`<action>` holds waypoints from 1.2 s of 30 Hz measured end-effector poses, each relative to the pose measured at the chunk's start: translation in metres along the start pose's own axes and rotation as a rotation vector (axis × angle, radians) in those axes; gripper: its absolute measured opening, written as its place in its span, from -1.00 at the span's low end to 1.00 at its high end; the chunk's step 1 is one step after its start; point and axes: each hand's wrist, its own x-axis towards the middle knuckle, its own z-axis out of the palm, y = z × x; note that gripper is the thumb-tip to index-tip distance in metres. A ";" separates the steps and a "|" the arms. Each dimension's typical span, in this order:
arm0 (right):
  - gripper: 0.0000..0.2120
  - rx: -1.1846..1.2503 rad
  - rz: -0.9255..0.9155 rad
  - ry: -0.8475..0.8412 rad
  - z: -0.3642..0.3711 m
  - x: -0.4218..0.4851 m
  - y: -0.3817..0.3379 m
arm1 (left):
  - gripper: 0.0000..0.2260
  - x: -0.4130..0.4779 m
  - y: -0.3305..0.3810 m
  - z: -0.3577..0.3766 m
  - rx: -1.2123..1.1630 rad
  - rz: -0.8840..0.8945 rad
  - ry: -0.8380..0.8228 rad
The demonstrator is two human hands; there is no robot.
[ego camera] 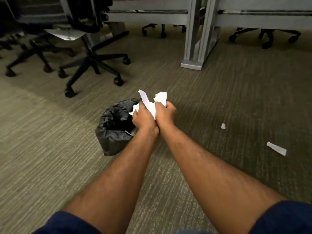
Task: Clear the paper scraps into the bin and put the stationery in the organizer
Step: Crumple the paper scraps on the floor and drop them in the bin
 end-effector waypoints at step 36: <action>-0.81 -0.199 0.161 -0.194 -0.142 0.006 0.020 | -0.92 0.004 -0.021 -0.043 0.612 0.208 -0.414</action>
